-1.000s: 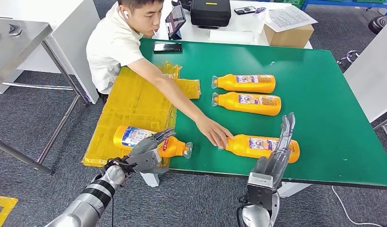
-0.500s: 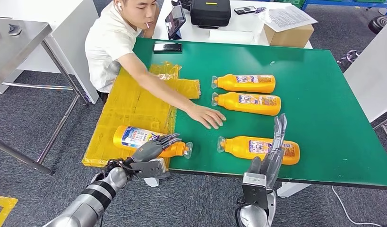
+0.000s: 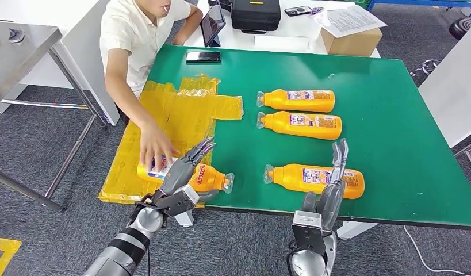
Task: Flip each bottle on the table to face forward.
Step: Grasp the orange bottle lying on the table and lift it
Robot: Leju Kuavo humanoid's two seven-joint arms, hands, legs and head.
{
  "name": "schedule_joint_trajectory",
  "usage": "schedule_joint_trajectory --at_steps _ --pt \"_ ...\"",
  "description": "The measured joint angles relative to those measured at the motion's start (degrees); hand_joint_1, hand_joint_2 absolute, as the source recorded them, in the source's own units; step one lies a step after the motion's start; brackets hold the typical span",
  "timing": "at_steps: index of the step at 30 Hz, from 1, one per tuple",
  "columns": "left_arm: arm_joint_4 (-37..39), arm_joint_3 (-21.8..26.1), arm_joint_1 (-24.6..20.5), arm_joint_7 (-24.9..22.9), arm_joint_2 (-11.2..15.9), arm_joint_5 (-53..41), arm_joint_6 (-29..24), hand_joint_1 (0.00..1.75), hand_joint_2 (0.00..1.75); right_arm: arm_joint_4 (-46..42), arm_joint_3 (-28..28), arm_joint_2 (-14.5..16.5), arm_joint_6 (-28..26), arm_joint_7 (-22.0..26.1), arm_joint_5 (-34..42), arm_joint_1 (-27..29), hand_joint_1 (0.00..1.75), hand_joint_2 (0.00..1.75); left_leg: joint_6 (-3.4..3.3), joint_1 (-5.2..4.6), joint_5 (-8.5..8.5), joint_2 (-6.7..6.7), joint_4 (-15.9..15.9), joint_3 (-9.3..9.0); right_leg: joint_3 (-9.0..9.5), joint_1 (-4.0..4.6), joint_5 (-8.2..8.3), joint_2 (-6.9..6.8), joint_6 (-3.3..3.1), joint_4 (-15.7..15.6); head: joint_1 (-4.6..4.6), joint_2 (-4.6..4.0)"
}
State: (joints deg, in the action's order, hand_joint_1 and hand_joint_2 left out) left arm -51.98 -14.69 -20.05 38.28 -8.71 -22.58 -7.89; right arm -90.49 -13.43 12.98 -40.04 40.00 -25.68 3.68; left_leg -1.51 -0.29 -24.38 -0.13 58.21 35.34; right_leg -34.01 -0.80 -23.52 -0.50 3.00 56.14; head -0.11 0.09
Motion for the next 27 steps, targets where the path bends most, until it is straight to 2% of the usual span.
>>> schedule_joint_trajectory --at_steps 4,8,10,14,18,22,27 --pt "-1.5 0.8 0.7 -0.8 -0.7 3.3 0.1 0.00 1.75 0.0 0.1 0.0 0.0 0.0 -0.4 0.1 0.00 0.00 0.00 0.00 0.00 0.00 0.0 0.00 0.00 0.00 0.00 0.00 0.00 0.0 0.00 0.00" --pt "-8.6 3.6 3.7 -3.4 -3.5 19.2 0.3 0.00 1.75 0.0 0.2 0.3 0.0 0.0 -2.1 0.6 0.00 0.00 0.00 -0.01 0.00 0.01 0.0 0.05 -0.02 -0.01 0.00 0.00 0.00 0.0 0.01 0.00" --pt "-13.1 4.2 5.3 -3.4 -4.4 22.1 -1.3 0.00 1.75 0.1 0.3 0.5 0.0 0.0 -2.8 0.8 0.00 0.00 0.00 -0.01 -0.01 0.01 0.0 0.08 -0.05 -0.01 0.00 0.00 0.00 0.0 0.01 0.00" --pt "-21.5 3.4 8.9 -1.6 -5.0 23.3 -5.2 0.00 1.75 0.4 0.5 0.5 0.0 0.0 -4.6 1.0 0.00 1.75 0.01 -0.01 -0.03 0.01 0.0 0.11 -0.10 -0.01 -0.01 0.00 0.00 0.0 0.00 0.00" --pt "-27.6 0.8 11.7 -4.8 -5.1 30.1 -6.8 0.00 1.75 5.0 1.7 -0.2 0.0 0.0 -16.2 0.2 0.00 1.75 0.02 0.00 -0.04 0.00 0.0 0.11 -0.12 0.00 -0.01 0.00 0.00 0.0 -0.02 0.00" --pt "-28.8 -0.8 13.3 -14.4 -5.0 43.4 -5.8 0.00 1.75 9.0 8.2 -2.0 0.0 0.0 -30.7 -1.1 0.00 1.75 -0.02 -0.03 0.00 -0.08 0.0 0.11 -0.09 -0.02 -0.01 -0.08 0.02 0.0 0.00 0.00" --pt "-28.1 -3.7 15.6 -15.1 -3.7 47.0 -2.4 0.00 1.75 10.9 19.2 -5.8 -0.1 -0.1 -39.0 -3.7 0.00 1.75 -0.06 -0.16 0.00 -0.07 0.0 0.12 -0.05 -0.15 0.02 -0.08 0.05 0.0 0.01 0.00"
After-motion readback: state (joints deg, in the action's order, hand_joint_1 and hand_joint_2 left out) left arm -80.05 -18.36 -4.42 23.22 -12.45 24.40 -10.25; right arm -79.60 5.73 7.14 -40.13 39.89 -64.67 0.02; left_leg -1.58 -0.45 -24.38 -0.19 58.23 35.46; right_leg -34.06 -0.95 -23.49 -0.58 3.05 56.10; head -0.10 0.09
